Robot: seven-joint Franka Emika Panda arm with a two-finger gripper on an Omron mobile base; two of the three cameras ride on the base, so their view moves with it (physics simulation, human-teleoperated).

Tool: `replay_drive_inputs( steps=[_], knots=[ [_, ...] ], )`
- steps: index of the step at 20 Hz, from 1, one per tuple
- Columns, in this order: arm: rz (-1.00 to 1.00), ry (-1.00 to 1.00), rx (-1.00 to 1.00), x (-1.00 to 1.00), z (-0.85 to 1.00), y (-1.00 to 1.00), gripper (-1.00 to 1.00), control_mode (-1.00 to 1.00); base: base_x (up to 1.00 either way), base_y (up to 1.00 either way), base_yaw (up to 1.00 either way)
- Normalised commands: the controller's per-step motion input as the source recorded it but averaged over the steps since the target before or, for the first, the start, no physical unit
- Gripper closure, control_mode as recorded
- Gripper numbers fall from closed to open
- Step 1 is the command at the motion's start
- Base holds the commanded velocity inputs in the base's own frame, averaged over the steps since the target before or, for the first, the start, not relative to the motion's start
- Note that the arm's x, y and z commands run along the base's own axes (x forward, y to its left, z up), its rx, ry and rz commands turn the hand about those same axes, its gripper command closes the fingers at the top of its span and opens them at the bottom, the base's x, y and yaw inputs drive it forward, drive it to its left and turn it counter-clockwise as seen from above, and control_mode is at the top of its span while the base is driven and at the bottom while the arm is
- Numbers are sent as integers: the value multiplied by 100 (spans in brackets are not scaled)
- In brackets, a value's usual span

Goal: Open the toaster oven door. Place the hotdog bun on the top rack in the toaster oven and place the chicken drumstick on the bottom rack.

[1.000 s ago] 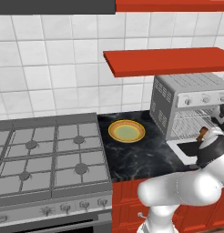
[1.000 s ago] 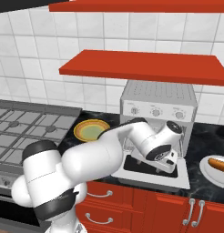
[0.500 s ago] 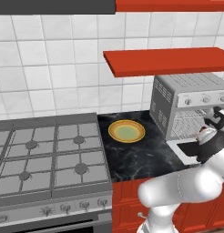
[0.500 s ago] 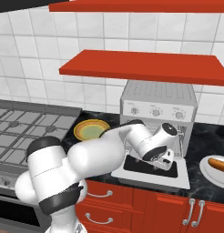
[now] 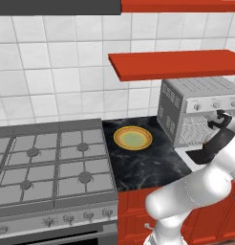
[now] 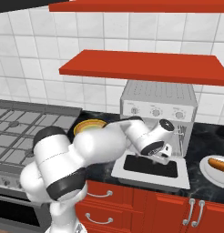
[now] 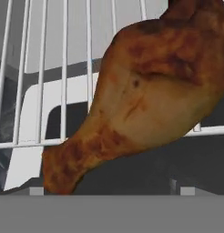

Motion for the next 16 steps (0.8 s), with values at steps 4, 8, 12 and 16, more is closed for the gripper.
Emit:
replay_drive_inputs(
  steps=[4,8,12,16],
  knots=[
    [0,-3,0,15,0,-14,-100,-100,0,0,0],
    [0,-3,0,9,0,-16,-100,-100,0,0,0],
    [0,-4,0,11,0,-18,-100,-100,0,0,0],
    [0,-1,0,11,6,-19,-100,-100,0,0,0]
  ],
)
